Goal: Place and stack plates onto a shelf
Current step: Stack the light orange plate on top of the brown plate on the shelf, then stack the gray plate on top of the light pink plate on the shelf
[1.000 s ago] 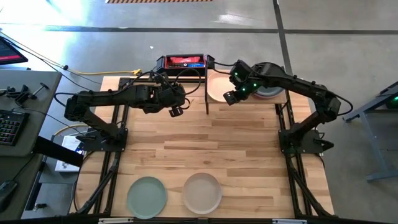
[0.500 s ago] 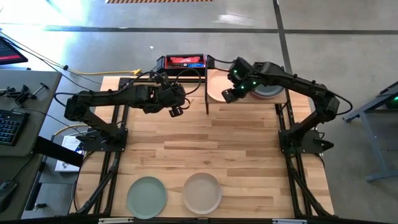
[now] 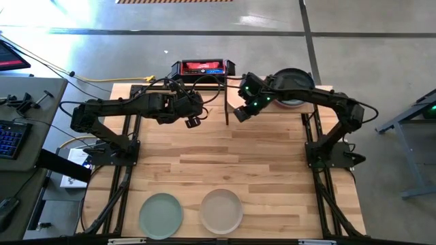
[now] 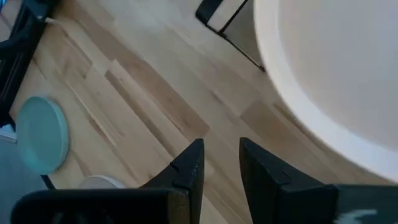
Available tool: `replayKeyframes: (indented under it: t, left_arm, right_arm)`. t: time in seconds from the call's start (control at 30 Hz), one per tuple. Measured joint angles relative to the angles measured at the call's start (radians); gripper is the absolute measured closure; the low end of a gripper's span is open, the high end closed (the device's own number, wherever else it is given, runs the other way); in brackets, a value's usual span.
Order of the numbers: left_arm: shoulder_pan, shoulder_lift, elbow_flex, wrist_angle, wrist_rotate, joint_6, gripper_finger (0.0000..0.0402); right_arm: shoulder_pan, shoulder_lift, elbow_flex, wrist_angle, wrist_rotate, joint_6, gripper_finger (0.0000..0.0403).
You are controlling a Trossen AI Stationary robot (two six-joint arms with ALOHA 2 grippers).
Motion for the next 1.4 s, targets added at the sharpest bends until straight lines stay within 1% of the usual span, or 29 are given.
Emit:
replayKeyframes:
  t: [0.07,0.33,0.93,1.07,1.17,1.27,1.4]
  left_arm:
    - [0.000,0.000,0.000,0.000,0.000,0.000,0.0277]
    - [0.000,0.000,0.000,0.002,0.000,-0.002,0.0277]
    - [0.000,0.000,0.000,0.002,0.000,0.000,0.0277]
    - [0.000,0.000,0.000,0.002,0.000,0.000,0.0277]
    - [0.000,0.000,0.000,-0.011,0.005,-0.020,0.0277]
    - [0.000,0.000,0.000,-0.051,0.070,-0.080,0.0277]
    - [0.000,0.000,0.000,-0.161,0.162,-0.200,0.0277]
  right_arm:
    - [0.000,0.008,0.000,0.008,0.008,0.000,0.0323]
    - [-0.018,0.015,0.000,0.007,0.100,0.000,0.0323]
    - [-0.075,0.015,0.000,-0.059,0.184,-0.013,0.0323]
    - [-0.076,0.014,0.003,-0.068,0.169,-0.023,0.0323]
    - [-0.064,0.013,0.025,-0.080,0.106,-0.036,0.0323]
    - [-0.036,0.013,0.054,-0.100,0.041,-0.056,0.0323]
    - [0.010,0.012,0.072,-0.110,-0.027,-0.058,0.0323]
